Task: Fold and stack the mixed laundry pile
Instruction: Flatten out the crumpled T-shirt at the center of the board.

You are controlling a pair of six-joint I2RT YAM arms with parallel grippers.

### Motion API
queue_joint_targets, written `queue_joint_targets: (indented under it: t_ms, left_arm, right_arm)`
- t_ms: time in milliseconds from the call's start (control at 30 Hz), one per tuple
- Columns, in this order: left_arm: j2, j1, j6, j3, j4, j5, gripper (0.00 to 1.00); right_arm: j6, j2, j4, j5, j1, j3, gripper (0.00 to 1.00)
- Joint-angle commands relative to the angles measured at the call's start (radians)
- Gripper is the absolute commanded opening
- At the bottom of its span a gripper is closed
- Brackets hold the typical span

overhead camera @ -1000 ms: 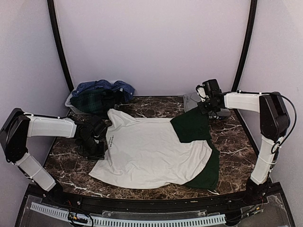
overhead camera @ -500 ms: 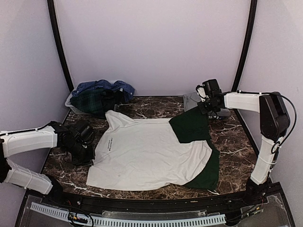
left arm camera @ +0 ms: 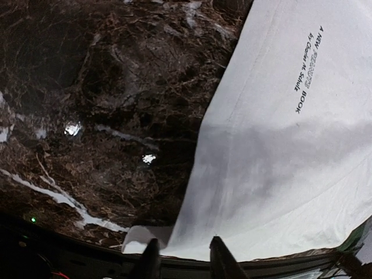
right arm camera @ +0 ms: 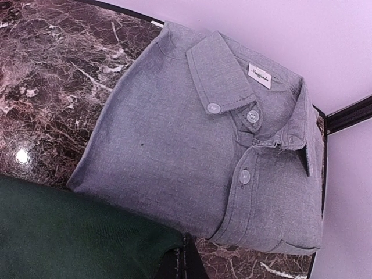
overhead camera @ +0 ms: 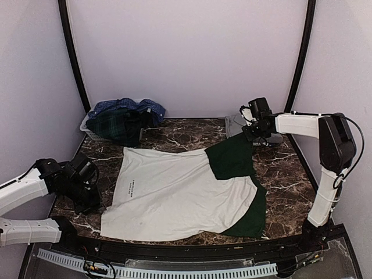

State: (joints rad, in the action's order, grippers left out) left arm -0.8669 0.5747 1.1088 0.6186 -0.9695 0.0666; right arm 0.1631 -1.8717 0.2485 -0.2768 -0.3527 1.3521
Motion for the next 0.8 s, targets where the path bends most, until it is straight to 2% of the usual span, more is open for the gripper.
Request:
queue_joint_targets:
  t_ms: [0, 67, 133, 267, 367, 433, 600, 667, 767]
  left_arm:
    - [-0.066, 0.000, -0.028, 0.096, 0.008, -0.104, 0.45]
    - [-0.124, -0.019, -0.104, 0.205, 0.032, -0.191, 0.75]
    - [-0.200, -0.081, -0.226, 0.301, 0.090, -0.224, 0.85]
    - [-0.330, -0.270, -0.466, 0.359, 0.384, -0.026, 0.90]
    - [-0.424, -0.314, -0.578, 0.409, 0.559, -0.023, 0.88]
    - [-0.503, -0.358, -0.605, 0.434, 0.644, 0.017, 0.81]
    - [-0.643, -0.407, -0.654, 0.363, 1.030, 0.100, 0.57]
    - [-0.704, -0.409, -0.689, 0.371, 1.074, 0.096, 0.50]
    - [-0.792, -0.411, -0.733, 0.397, 1.079, 0.086, 0.46]
  right_arm:
    - [-0.005, 0.039, 0.007, 0.027, 0.004, 0.017, 0.00]
    - [-0.005, 0.031, 0.024, 0.032, 0.002, 0.027, 0.00]
    - [-0.006, 0.027, 0.029, 0.038, 0.001, 0.031, 0.00]
    - [-0.010, 0.025, 0.033, 0.045, 0.002, 0.034, 0.00]
    - [-0.010, 0.027, 0.041, 0.041, 0.002, 0.038, 0.00]
    - [-0.010, 0.030, 0.039, 0.043, 0.001, 0.036, 0.00]
    - [-0.012, 0.032, 0.043, 0.048, 0.001, 0.036, 0.00]
    - [-0.010, 0.036, 0.044, 0.047, 0.001, 0.037, 0.00]
    - [-0.008, 0.039, 0.044, 0.047, 0.001, 0.039, 0.00]
